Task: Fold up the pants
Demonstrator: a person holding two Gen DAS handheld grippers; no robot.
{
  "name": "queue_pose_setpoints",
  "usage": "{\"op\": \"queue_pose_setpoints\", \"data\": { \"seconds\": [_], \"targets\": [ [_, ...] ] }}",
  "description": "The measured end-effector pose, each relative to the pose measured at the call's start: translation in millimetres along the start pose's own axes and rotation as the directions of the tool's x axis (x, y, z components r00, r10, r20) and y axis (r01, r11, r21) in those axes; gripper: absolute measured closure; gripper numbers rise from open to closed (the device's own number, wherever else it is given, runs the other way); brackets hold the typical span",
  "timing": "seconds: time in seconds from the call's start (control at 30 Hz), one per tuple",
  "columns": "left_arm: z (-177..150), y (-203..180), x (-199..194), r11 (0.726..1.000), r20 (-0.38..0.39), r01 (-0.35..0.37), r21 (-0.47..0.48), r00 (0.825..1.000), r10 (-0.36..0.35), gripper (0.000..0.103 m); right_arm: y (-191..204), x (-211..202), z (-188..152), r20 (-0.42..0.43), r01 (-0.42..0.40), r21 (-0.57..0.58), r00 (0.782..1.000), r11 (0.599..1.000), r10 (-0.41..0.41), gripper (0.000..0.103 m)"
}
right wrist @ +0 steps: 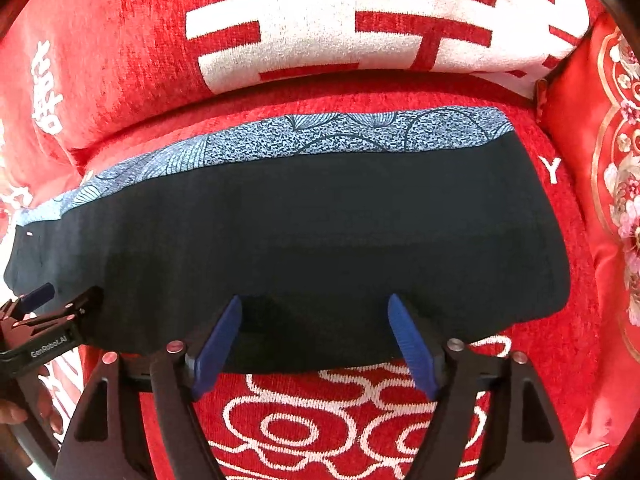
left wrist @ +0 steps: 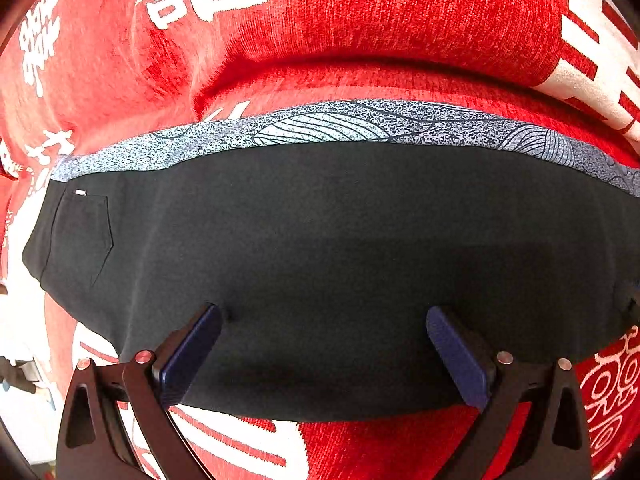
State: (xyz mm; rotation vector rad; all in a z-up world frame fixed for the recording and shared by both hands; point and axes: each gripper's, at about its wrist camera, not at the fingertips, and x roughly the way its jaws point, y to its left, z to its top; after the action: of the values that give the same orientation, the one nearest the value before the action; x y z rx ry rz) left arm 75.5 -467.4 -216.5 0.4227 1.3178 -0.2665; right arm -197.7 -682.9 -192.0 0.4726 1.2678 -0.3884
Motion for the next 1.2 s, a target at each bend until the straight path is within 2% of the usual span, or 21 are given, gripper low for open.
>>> {"op": "queue_pose_setpoints", "data": {
  "seconds": [0.27, 0.4, 0.53, 0.63, 0.73, 0.83, 0.9, 1.03, 1.2],
  "targets": [
    [3.0, 0.6, 1.6, 1.0, -0.012, -0.005, -0.006, 1.0, 0.005, 0.0, -12.8, -9.3, -0.1, -0.005, -0.044, 0.041, 0.999, 0.998, 0.045, 0.023],
    [6.6, 4.3, 5.6, 1.0, -0.028, 0.014, -0.013, 1.0, -0.014, 0.0, -30.2, -24.3, -4.2, 0.037, -0.106, 0.136, 0.994, 0.985, 0.102, 0.023],
    [7.5, 9.9, 7.5, 1.0, -0.036, 0.009, -0.009, 0.999, -0.009, 0.0, -68.9, -41.3, -24.9, 0.096, -0.229, 0.309, 0.973, 0.923, 0.209, 0.023],
    [11.4, -0.8, 0.1, 0.999, -0.037, -0.028, 0.025, 0.999, 0.029, 0.0, -103.5, -45.0, -43.6, 0.135, -0.329, 0.431, 0.944, 0.84, 0.301, 0.028],
    [15.2, -17.5, -16.3, 0.999, -0.01, 0.031, 0.042, 0.999, -0.031, 0.0, -133.0, -39.7, -60.1, 0.159, -0.368, 0.513, 0.929, 0.776, 0.336, 0.037],
    [18.4, -45.2, -26.2, 0.993, 0.029, 0.054, 0.102, 0.998, -0.058, 0.0, -152.7, -34.2, -71.8, 0.179, -0.397, 0.557, 0.915, 0.73, 0.362, 0.048],
    [19.3, -62.6, -23.0, 0.989, 0.025, 0.068, 0.135, 0.997, -0.072, 0.0, -159.6, -31.8, -75.8, 0.198, -0.425, 0.573, 0.902, 0.701, 0.384, 0.052],
    [15.6, -87.2, -10.5, 0.982, 0.023, 0.041, 0.184, 0.999, -0.046, 0.0, -160.1, -29.0, -79.1, 0.235, -0.458, 0.577, 0.886, 0.676, 0.4, 0.052],
    [15.4, -86.1, -7.6, 0.984, 0.02, 0.054, 0.168, 0.998, -0.058, 0.0, -158.4, -22.9, -75.8, 0.248, -0.483, 0.574, 0.872, 0.661, 0.421, 0.052]
  ]
}}
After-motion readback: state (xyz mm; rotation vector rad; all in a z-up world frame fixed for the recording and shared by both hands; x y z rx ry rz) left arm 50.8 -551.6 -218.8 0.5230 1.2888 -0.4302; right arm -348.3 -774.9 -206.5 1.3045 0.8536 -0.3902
